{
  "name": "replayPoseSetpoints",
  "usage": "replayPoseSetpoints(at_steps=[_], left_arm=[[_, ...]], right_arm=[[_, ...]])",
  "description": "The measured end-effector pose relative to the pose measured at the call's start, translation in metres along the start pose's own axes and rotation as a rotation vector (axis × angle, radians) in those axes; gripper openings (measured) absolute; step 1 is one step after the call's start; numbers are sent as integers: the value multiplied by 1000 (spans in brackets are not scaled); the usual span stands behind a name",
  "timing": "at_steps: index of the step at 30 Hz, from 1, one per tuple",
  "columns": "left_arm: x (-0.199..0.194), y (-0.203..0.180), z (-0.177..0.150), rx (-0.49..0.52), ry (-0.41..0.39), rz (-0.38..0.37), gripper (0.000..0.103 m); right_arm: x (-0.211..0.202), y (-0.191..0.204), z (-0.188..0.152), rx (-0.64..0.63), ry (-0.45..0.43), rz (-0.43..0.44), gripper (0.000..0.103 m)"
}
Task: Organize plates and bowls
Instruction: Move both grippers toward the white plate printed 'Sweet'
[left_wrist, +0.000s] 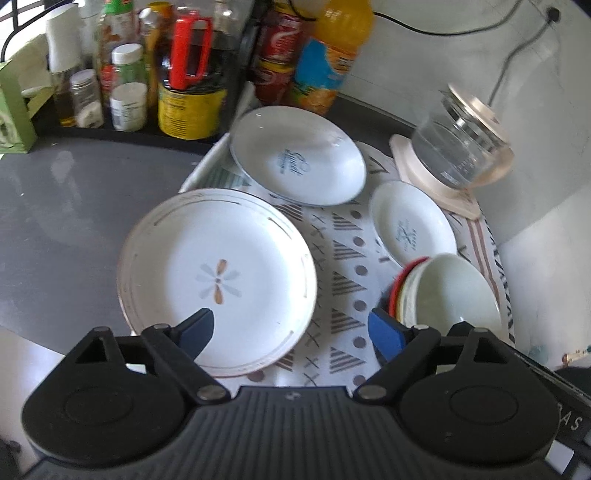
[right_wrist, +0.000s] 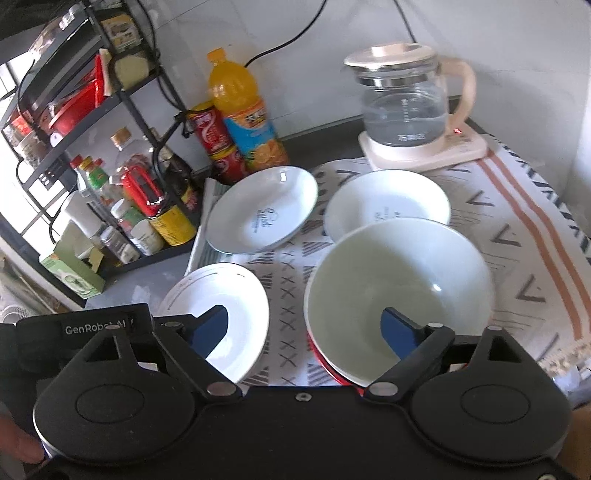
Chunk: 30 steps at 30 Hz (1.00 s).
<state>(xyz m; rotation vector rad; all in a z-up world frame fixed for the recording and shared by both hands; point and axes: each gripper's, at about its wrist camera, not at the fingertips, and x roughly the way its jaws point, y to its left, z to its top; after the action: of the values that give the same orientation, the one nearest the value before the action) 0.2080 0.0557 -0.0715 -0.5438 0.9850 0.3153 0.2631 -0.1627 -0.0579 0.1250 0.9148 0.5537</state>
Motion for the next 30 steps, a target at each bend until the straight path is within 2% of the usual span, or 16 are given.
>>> replayPoseSetpoints(at_steps=[5, 13, 19, 28, 30], left_arm=[[2, 11, 14, -46, -22, 12, 89], [15, 24, 43, -134, -43, 58, 89], [29, 33, 68, -189, -66, 51, 89], [58, 45, 99, -289, -99, 32, 84], [67, 46, 105, -306, -97, 25, 79]], right_arm=[[15, 9, 14, -28, 18, 27, 96], [46, 15, 46, -73, 50, 65, 96], [72, 10, 72, -97, 68, 77, 95], [118, -10, 110, -82, 121, 89, 76], [131, -15, 118, -67, 144, 92, 71]])
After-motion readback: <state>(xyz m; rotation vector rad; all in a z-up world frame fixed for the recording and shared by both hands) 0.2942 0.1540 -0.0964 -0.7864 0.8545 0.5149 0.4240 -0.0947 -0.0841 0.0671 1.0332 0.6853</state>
